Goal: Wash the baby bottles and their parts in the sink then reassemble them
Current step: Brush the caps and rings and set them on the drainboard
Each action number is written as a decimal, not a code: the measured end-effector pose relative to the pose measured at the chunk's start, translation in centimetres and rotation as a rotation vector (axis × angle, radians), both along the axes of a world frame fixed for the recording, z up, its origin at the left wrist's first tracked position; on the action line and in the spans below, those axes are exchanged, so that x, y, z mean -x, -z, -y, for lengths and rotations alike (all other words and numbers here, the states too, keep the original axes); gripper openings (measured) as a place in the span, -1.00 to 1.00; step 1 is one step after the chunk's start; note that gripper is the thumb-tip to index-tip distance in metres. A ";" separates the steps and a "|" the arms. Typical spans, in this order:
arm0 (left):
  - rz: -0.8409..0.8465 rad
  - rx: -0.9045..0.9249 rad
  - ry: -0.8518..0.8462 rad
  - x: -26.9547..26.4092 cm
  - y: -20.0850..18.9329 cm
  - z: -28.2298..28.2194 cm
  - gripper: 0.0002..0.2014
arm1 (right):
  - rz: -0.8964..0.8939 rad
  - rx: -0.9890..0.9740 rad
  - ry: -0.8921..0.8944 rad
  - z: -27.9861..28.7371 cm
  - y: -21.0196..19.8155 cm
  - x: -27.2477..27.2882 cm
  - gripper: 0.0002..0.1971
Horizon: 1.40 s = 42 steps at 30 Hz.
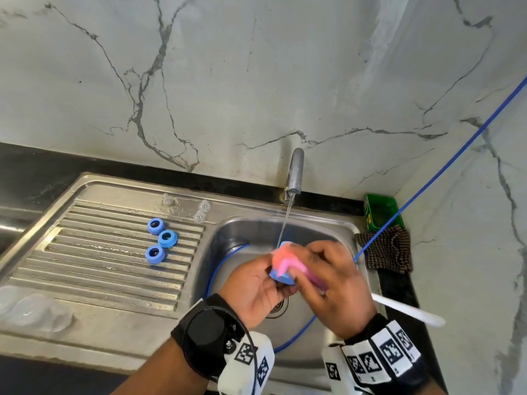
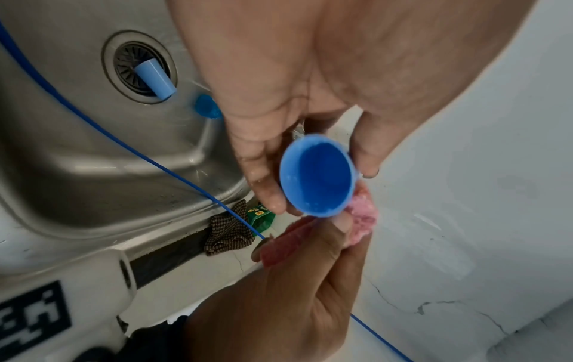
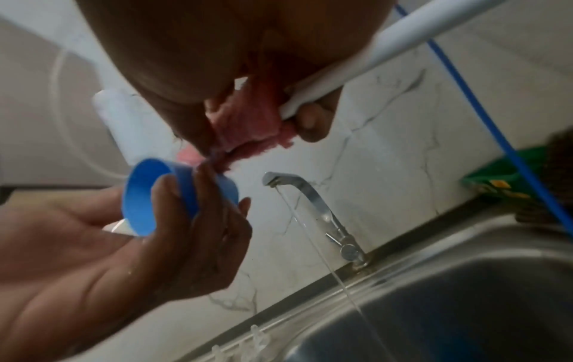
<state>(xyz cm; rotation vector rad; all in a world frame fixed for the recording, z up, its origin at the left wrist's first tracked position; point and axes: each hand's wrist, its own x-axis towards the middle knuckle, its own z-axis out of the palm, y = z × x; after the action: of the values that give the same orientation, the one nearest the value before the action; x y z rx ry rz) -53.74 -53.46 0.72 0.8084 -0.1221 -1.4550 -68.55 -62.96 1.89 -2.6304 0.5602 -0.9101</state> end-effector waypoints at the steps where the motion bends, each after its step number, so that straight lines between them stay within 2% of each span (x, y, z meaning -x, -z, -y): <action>1: 0.004 0.018 0.001 -0.1 0.2 -0.1 -0.56 | 0.035 -0.047 0.075 0.5 -0.1 -0.1 -0.62; 3: 0.015 0.058 -0.019 -0.3 0.3 -0.4 -0.52 | 0.083 -0.106 0.121 0.7 -0.3 -0.3 -0.58; 6: 0.070 0.103 -0.042 -0.9 0.4 -1.0 -0.42 | 0.068 -0.070 0.009 -0.3 -0.6 -1.0 -0.55; 10: 0.120 0.127 -0.016 -1.9 0.2 -1.4 -0.28 | 0.101 -0.143 0.117 0.1 -1.3 -1.6 -0.59; 13: 0.146 0.118 -0.029 -2.7 0.4 -1.9 -0.40 | 0.074 -0.061 -0.025 -1.8 -1.5 -2.4 -0.60; 15: 0.132 0.129 -0.041 -3.0 0.2 -2.0 -0.46 | 0.069 -0.027 0.006 -1.8 -1.3 -3.1 -0.60; 17: 0.121 0.136 -0.051 -3.3 0.4 -2.1 -0.52 | 0.111 -0.083 0.101 -1.7 -1.5 -3.9 -0.59; 19: 0.139 0.177 -0.033 -3.9 0.7 -2.5 -0.66 | 0.083 -0.059 0.062 -2.7 -1.5 -4.7 -0.60; 21: 0.214 0.226 0.001 -4.5 0.9 -3.0 -0.76 | 0.009 0.014 -0.019 -3.8 -1.4 -4.8 -0.61; 23: 0.321 0.259 0.033 -5.0 0.9 -3.3 -0.78 | 0.048 -0.034 0.078 -3.1 -1.6 -4.3 -0.70; 25: 0.532 0.238 0.032 -5.3 1.2 -3.4 -0.66 | 0.150 -0.177 0.227 -2.3 -2.1 -3.7 -0.76; 27: 0.716 0.228 0.053 -5.3 1.1 -3.5 -0.52 | 0.148 -0.195 0.201 -2.9 -2.4 -3.7 -0.71; 30: 0.860 0.246 0.032 -5.0 0.5 -3.5 -0.62 | 0.059 -0.115 0.078 -4.3 -2.3 -4.0 -0.63; 33: 0.998 0.256 0.025 -4.7 0.1 -3.4 -0.52 | 0.129 -0.115 0.190 -3.0 -2.3 -3.3 -0.69; 34: 1.031 0.251 0.023 -4.5 0.1 -3.3 -0.50 | 0.132 -0.105 0.193 -2.9 -2.3 -3.1 -0.70; 37: 1.036 0.226 0.009 -4.0 -0.2 -3.2 -0.51 | 0.068 -0.031 0.056 -3.5 -2.5 -2.3 -0.66; 40: 1.118 0.206 0.012 -3.2 0.0 -2.8 -0.48 | 0.109 -0.073 0.164 -2.2 -2.6 -1.5 -0.71; 42: 1.090 0.184 0.003 -2.6 0.2 -2.5 -0.49 | 0.122 -0.096 0.133 -2.3 -2.4 -1.2 -0.74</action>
<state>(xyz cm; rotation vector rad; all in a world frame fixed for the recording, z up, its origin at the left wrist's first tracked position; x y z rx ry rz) -51.12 -50.94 0.52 1.3616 -1.0566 -0.8436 -67.37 -60.66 4.33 -2.4570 0.7357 -1.0483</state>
